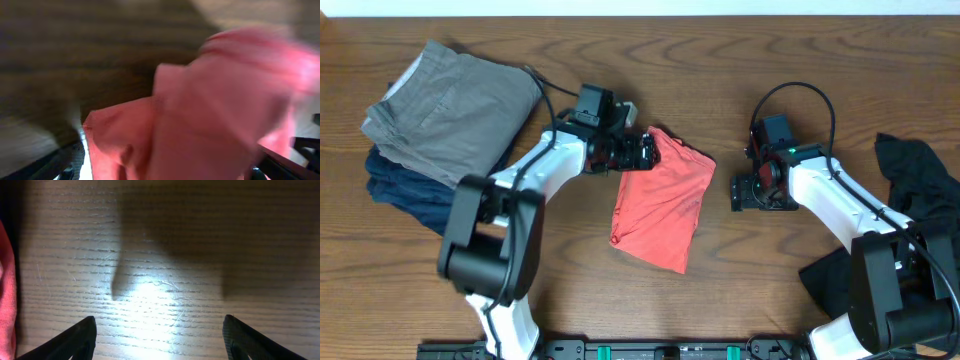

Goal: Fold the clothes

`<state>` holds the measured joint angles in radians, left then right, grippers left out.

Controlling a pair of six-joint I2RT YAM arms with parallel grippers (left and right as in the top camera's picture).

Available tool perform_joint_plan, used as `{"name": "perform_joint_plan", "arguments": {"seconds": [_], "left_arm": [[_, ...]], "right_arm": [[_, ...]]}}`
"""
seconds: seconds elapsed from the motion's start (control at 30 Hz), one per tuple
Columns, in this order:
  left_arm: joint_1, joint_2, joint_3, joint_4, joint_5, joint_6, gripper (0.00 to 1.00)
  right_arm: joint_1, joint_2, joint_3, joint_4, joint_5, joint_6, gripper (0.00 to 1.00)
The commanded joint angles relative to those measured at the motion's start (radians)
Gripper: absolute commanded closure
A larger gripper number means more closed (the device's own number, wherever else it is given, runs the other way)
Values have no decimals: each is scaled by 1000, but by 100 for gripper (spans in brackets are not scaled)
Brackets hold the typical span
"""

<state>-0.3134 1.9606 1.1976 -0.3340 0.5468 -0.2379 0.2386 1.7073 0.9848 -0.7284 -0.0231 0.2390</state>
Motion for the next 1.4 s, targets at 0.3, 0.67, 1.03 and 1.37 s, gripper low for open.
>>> {"name": "perform_joint_plan", "arguments": {"seconds": [0.3, 0.67, 1.03, 1.37], "left_arm": [[-40, 119, 6, 8, 240, -26, 36], [-12, 88, 29, 97, 306, -25, 94], [187, -209, 50, 97, 110, -25, 94], [426, -451, 50, 145, -177, -26, 94]], "right_arm": [[-2, 4, -6, -1, -4, 19, 21], [-2, 4, -6, -6, -4, 18, 21], [-3, 4, -6, -5, -3, 18, 21], [-3, 4, -6, -4, -3, 18, 21]]}}
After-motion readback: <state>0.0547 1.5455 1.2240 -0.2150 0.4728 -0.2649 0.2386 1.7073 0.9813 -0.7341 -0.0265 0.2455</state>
